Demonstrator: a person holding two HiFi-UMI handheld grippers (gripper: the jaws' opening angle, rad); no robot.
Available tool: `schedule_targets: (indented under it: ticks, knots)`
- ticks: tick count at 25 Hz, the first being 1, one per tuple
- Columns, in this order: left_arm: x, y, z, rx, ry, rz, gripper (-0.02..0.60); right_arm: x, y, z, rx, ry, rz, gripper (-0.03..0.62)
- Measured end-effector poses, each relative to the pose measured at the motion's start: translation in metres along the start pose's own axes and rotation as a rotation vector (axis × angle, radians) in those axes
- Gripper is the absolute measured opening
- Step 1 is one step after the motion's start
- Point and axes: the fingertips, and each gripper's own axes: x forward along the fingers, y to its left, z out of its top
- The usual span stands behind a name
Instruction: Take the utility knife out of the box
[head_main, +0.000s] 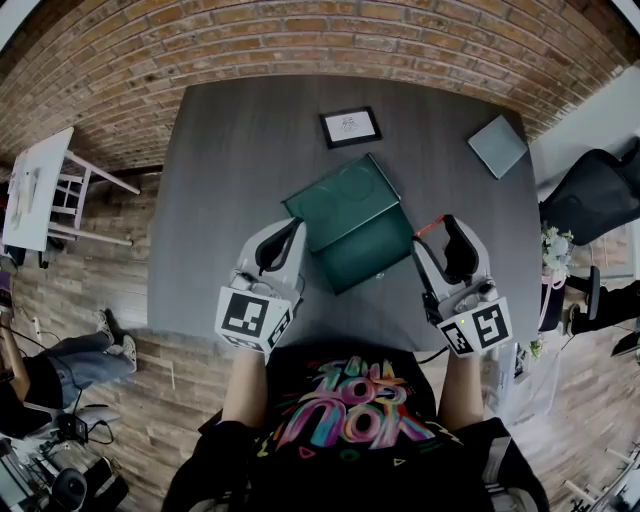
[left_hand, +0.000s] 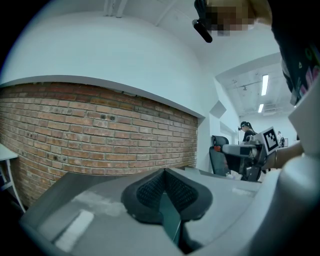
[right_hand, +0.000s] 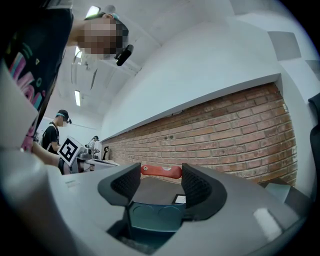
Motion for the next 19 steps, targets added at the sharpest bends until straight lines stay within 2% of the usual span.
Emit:
schedule_targets:
  ticks: [19]
  knots:
    - [-0.0006, -0.0024, -0.0035, 0.001, -0.002, -0.01, 0.0, -0.0032, -0.0001, -0.0032, 0.007, 0.003, 0.001, 0.256]
